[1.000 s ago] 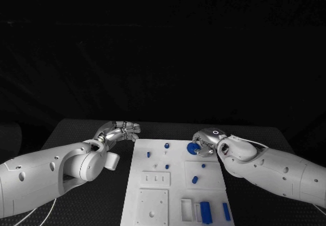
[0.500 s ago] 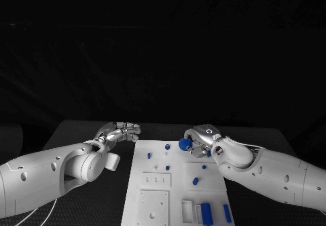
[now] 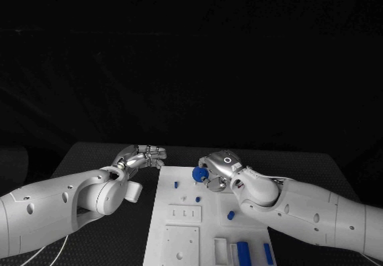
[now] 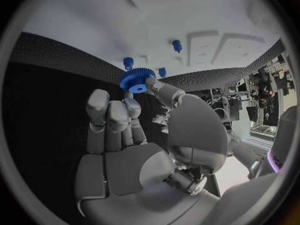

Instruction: Assemble the parts on the task board

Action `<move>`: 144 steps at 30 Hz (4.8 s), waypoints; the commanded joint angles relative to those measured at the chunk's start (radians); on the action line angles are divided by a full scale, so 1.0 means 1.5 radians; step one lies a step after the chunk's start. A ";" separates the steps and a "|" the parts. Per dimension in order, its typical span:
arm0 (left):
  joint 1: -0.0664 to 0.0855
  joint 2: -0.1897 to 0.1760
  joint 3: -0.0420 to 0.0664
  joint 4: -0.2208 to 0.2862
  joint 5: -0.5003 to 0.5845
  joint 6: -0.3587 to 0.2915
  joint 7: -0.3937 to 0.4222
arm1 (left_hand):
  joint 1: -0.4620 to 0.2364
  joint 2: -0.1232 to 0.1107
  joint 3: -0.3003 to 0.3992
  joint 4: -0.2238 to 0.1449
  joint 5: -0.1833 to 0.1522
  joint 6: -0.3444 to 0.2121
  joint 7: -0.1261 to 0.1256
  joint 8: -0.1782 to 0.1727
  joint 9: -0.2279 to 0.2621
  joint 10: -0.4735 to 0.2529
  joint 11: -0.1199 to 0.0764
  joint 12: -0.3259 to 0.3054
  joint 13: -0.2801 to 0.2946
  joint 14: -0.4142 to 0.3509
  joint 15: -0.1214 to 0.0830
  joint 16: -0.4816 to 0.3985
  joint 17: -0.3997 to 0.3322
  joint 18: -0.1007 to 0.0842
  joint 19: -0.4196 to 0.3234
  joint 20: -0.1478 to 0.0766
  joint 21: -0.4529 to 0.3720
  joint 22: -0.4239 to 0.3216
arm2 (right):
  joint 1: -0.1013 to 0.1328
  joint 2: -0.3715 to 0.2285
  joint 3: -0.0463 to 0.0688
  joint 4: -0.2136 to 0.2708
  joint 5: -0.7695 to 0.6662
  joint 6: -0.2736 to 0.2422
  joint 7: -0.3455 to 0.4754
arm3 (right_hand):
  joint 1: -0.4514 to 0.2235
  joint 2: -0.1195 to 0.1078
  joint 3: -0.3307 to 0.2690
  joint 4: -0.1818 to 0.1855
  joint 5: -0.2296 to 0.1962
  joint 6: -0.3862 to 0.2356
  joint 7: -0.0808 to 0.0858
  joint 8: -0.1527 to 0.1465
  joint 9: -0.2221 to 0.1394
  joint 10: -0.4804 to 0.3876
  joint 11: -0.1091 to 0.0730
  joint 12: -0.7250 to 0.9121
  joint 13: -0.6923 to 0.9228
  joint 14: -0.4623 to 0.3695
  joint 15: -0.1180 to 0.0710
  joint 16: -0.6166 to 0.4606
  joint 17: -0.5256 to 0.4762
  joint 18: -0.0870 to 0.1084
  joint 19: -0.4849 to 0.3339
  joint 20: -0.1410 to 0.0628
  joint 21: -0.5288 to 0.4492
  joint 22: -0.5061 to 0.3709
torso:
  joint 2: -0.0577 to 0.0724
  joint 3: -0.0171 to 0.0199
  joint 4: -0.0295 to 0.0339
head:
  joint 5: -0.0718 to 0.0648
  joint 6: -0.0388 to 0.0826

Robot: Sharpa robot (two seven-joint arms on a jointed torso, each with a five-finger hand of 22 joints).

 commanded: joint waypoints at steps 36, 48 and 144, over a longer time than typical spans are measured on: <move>0.000 0.004 0.000 0.001 0.002 0.009 0.005 | -0.009 0.002 0.001 -0.005 -0.002 0.001 0.001 -0.003 0.001 -0.003 0.004 -0.003 -0.001 0.004 0.003 -0.006 0.002 0.007 -0.003 0.000 0.004 0.013 | -0.017 0.058 -0.025 -0.062 -0.023 0.025 -0.018 | 0.007 -0.010 -0.001 -0.004 -0.001 0.057 0.007 -0.002 0.001 0.000 0.003 -0.002 -0.003 0.000 -0.001 -0.008 0.000 0.031 0.000 -0.004 0.001 0.008 | 0.000 -0.0004 0.0008 | 0.008 -0.007; 0.000 0.003 0.000 0.001 0.002 0.008 0.005 | -0.010 0.002 0.001 -0.006 -0.002 0.001 0.001 -0.003 0.001 -0.003 0.004 -0.003 -0.001 0.004 0.003 -0.006 0.003 0.007 -0.003 0.001 0.004 0.013 | -0.017 0.065 -0.025 -0.068 -0.008 0.036 -0.002 | 0.010 -0.018 -0.019 -0.032 -0.001 0.020 0.020 -0.022 -0.007 -0.008 0.015 -0.008 -0.008 -0.002 0.010 -0.015 0.001 0.031 -0.008 -0.003 -0.001 0.008 | 0.000 -0.0010 0.0006 | 0.007 -0.007; -0.016 0.011 0.000 -0.027 0.006 0.050 0.011 | -0.019 0.007 0.004 -0.015 -0.003 0.006 -0.001 -0.003 0.005 0.025 -0.008 0.005 0.007 0.007 0.003 -0.019 0.018 0.007 -0.006 0.001 0.007 0.013 | -0.054 -0.107 0.012 -0.184 0.447 0.068 0.342 | 0.024 0.011 -0.205 -0.106 0.098 -0.046 0.045 -0.044 -0.025 -0.077 0.039 0.004 -0.021 -0.028 0.032 -0.051 0.030 0.031 -0.057 0.004 -0.024 0.010 | -0.017 0.0222 -0.0363 | 0.007 -0.022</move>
